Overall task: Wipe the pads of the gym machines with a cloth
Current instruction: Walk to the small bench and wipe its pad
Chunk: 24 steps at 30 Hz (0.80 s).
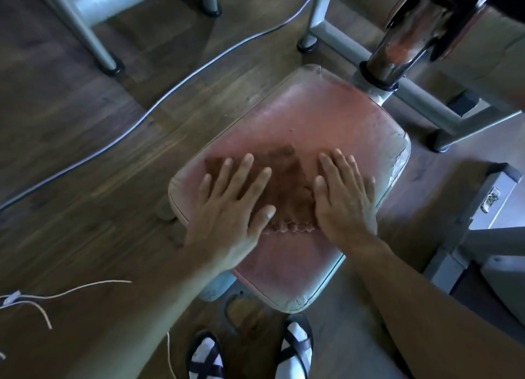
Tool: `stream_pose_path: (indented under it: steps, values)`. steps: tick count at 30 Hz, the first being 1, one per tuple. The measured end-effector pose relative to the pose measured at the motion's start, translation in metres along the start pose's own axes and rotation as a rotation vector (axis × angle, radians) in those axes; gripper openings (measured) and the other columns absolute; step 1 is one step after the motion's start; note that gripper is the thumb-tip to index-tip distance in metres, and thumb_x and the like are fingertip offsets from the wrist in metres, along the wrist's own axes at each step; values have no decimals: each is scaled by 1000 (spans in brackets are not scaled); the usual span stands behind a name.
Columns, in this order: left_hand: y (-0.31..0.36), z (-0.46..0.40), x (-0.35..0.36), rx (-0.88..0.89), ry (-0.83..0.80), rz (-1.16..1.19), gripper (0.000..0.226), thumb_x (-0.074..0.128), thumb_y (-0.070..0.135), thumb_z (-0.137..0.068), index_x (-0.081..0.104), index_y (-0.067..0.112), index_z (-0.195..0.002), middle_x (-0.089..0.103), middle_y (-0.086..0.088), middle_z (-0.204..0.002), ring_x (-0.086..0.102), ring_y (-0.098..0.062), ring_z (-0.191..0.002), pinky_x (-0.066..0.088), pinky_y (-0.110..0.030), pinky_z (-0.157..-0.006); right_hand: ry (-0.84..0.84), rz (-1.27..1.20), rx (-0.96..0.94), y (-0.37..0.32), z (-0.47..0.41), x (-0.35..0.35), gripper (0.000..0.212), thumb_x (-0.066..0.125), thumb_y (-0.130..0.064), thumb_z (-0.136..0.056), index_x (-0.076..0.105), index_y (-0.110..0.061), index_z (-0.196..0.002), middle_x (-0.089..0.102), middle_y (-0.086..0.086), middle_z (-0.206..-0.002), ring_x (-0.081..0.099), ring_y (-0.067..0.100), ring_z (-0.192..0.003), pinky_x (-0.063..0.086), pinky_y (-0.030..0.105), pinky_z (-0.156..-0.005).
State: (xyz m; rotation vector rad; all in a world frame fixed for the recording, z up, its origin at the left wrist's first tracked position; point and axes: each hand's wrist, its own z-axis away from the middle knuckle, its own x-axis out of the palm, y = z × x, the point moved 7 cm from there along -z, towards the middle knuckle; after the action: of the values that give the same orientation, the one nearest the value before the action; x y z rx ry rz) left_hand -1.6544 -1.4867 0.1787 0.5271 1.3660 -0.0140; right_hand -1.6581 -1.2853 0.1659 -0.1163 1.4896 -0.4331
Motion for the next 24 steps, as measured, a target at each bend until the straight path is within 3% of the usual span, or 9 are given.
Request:
stream_pose_path:
  steps: [2,4,8,12,15,19,21,24]
  values:
    - [8,-1,18,-59,-47,-101,64,10,69,-96,8,45,-155,-5,6,-167,-4,-27,-153,5,-57,-119,1,72,-37,17,5,2,58,18,-47,-101,27,-30,-156,19,-6,-166,12,18,-153,10,47,-122]
    - [5,-12,23,-127,-74,-133,64,10,70,-95,8,47,-154,-4,6,-167,-3,-28,-153,4,-60,-117,4,100,-59,18,6,7,58,18,-47,-102,23,-30,-157,15,-7,-166,8,17,-154,6,45,-122]
    - [14,-29,30,-91,-40,-141,64,10,70,-94,4,47,-154,-6,6,-167,-5,-28,-153,3,-59,-118,120,-52,-21,19,8,2,54,25,-43,-102,39,-25,-151,28,-4,-163,16,18,-153,7,45,-122]
    - [33,-66,33,-91,-53,-130,64,13,68,-95,3,45,-154,-11,5,-166,-9,-28,-152,-1,-58,-118,275,-462,33,30,6,-14,44,38,-29,-101,54,-13,-139,49,4,-149,40,20,-141,29,54,-117]
    - [59,-91,41,-34,-108,-98,63,14,65,-97,0,44,-154,-17,6,-165,-16,-26,-151,-6,-56,-118,366,-475,-4,22,-2,-31,39,43,-24,-100,54,-11,-135,53,9,-140,51,25,-128,42,54,-104]
    - [79,-109,39,65,-112,167,55,20,48,-103,9,39,-156,-10,11,-165,-13,-16,-152,-6,-48,-120,340,-348,-17,7,-32,-39,41,42,-28,-99,53,-18,-138,50,4,-147,42,24,-137,32,57,-111]
    - [61,-106,21,27,40,424,51,28,30,-105,25,26,-155,7,7,-166,1,-14,-153,5,-40,-121,231,-239,-16,0,-50,-34,46,38,-36,-100,48,-24,-143,41,0,-155,30,22,-147,22,57,-118]
    - [8,-87,7,-88,197,317,51,37,26,-101,36,13,-150,23,-4,-163,19,-20,-151,21,-41,-122,46,-23,-134,-22,-61,-14,52,32,-48,-100,35,-36,-151,23,-2,-164,11,25,-153,4,57,-121]
